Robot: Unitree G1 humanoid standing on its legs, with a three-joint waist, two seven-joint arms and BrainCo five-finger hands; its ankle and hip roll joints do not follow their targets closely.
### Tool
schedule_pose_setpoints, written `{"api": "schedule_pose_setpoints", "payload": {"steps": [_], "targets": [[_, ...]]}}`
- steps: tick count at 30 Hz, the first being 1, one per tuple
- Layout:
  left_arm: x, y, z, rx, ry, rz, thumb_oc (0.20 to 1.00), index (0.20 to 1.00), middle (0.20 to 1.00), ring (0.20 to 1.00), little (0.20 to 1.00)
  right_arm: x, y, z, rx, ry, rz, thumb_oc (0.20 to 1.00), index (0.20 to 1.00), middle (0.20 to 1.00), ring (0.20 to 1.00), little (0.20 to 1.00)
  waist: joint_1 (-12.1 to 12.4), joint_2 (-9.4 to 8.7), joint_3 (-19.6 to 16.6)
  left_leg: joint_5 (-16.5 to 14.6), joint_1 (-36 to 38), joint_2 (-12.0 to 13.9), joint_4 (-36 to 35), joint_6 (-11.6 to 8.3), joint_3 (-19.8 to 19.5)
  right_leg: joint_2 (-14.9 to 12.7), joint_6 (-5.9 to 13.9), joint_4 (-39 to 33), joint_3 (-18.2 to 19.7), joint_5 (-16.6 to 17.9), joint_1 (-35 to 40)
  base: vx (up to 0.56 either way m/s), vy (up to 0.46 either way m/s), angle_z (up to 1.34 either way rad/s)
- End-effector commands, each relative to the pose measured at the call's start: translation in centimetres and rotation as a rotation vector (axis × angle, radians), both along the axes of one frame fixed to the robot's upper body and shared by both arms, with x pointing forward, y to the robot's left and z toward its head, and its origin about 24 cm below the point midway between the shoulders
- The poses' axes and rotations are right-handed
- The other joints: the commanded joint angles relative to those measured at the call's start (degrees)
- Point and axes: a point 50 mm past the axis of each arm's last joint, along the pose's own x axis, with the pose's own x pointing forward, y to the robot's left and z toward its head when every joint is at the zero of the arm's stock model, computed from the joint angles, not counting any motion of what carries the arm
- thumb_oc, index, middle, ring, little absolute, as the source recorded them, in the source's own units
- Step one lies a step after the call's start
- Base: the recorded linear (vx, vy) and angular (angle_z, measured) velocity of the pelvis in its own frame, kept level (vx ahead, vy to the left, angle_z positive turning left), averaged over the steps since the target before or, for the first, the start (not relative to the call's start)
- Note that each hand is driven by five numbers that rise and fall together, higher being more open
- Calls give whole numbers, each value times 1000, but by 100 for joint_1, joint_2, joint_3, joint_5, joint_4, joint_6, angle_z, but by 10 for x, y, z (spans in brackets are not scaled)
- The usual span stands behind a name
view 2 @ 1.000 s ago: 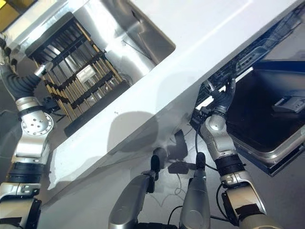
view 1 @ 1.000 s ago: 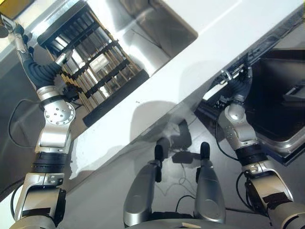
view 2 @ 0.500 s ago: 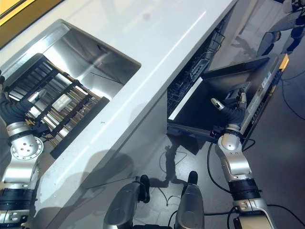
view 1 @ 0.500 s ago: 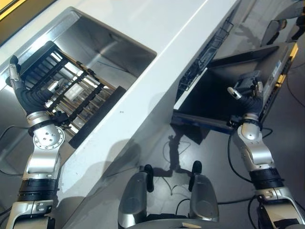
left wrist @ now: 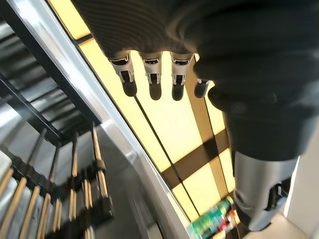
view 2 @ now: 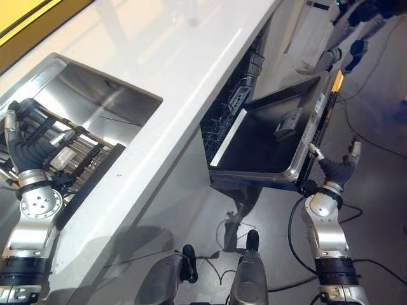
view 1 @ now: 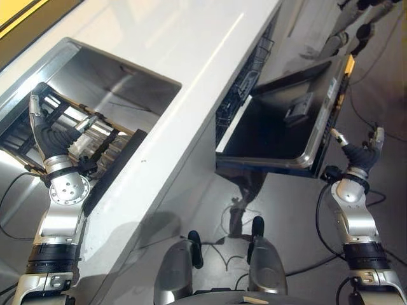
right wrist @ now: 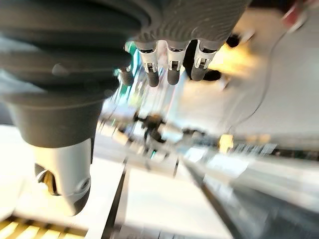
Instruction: Pick up plates and place into dishwasher.
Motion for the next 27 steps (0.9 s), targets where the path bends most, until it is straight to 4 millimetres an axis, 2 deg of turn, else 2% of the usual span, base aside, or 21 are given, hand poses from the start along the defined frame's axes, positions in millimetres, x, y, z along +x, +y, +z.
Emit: {"api": "schedule_pose_setpoints", "payload": {"steps": [1,8,13,19,24,27], "targets": [[-5,-12,-12,-27,-39,-16,1000,1000,1000,1000,1000,-8,-14,20,10,-120,-54,1000,1000,1000,1000,1000,-330,276,-169,558,14,3,-642,-158,-180,-399,-47,722,212,-136,-282,-114,197,-25],[6,-32,-17,-99,-76,-32,1000,1000,1000,1000,1000,8,-24,24,175,-185,0,1000,1000,1000,1000,1000,-554,805,244,605,-403,-112,-500,-218,-6,-473,-84,869,537,-147,-895,-107,172,-38],[14,-42,-14,-122,-94,-43,1000,1000,1000,1000,1000,19,-20,27,289,-261,26,1000,1000,1000,1000,1000,-596,1114,495,705,-646,-235,-535,-259,44,-526,-102,939,607,-159,-1184,-87,106,-16],[20,-51,-7,-129,-109,-79,1000,1000,1000,1000,1000,43,-17,42,418,-345,176,1000,1000,1000,1000,1000,-469,1446,592,827,-911,-416,-652,-304,-69,-627,-136,1005,592,-196,-1469,-25,26,0],[24,-58,0,-113,-122,-120,1000,1000,1000,1000,1000,62,-18,55,513,-408,296,1000,1000,1000,1000,1000,-315,1669,592,942,-1235,-471,-672,-337,-152,-672,-150,1145,586,-230,-1816,-46,-52,2],[26,-62,5,-98,-131,-139,1000,1000,1000,1000,1000,73,-20,73,505,-444,356,1000,1000,1000,1000,1000,-179,1808,592,994,-1384,-522,-686,-350,-243,-704,-156,1202,550,-249,-1965,-29,-71,6]]}}
